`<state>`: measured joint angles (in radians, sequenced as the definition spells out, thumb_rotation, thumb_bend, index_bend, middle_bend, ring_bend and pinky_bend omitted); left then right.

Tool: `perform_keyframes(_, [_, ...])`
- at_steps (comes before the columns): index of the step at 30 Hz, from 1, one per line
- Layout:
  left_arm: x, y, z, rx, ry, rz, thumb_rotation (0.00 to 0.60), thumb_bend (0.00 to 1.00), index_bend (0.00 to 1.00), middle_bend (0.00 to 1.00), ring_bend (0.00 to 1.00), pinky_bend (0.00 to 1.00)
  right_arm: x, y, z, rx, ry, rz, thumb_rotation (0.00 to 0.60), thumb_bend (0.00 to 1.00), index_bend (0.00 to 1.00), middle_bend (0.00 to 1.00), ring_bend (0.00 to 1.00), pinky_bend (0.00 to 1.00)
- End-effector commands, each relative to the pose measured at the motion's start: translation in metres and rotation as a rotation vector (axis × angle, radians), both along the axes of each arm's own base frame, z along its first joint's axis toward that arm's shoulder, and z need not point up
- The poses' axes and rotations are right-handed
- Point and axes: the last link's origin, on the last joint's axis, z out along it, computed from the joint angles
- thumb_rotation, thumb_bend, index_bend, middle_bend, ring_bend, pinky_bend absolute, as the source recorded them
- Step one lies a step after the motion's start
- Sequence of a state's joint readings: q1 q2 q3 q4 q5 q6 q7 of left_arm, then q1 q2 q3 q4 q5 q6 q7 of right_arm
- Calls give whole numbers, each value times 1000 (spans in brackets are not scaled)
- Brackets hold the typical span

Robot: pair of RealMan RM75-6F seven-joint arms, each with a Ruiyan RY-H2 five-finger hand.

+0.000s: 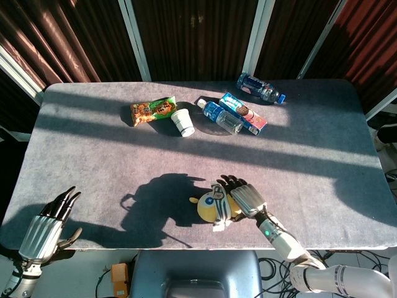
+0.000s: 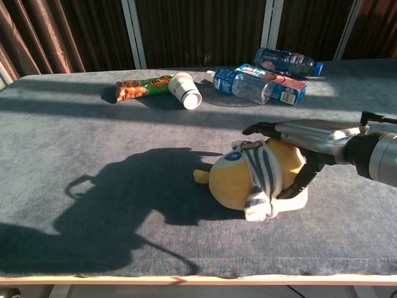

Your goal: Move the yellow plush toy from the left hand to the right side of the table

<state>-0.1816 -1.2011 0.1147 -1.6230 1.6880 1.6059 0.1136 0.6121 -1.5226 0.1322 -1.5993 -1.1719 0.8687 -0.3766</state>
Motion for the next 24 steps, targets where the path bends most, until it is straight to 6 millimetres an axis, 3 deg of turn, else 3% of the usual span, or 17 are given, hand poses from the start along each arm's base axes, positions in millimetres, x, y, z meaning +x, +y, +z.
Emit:
perform_keyframes(1, [0,-1,0,-4,0,3,600,279,23,23,119,296,-5,-2,-8,-23,-32,6,600,57,358,278,273,448])
perform_keyframes(5, [-1,-1,1,1,9,9,600,279,30,24,122,297,-16,-7,-9,-97,-92,18,600,63,685,481,541,700])
perform_keyframes(8, [-1,-1,0,9,19,12,600,278,39,26,128,297,-25,-11,-1,-180,-125,40,600,96,811,574,638,789])
perform_keyframes(16, [-1,-3,-1,4,32,21,600,279,45,27,137,304,-71,-13,52,-372,-143,0,600,107,829,591,655,805])
perform_keyframes(24, [-1,-4,-3,0,45,30,600,279,52,29,147,311,-119,11,97,-449,-39,-92,600,107,757,591,603,759])
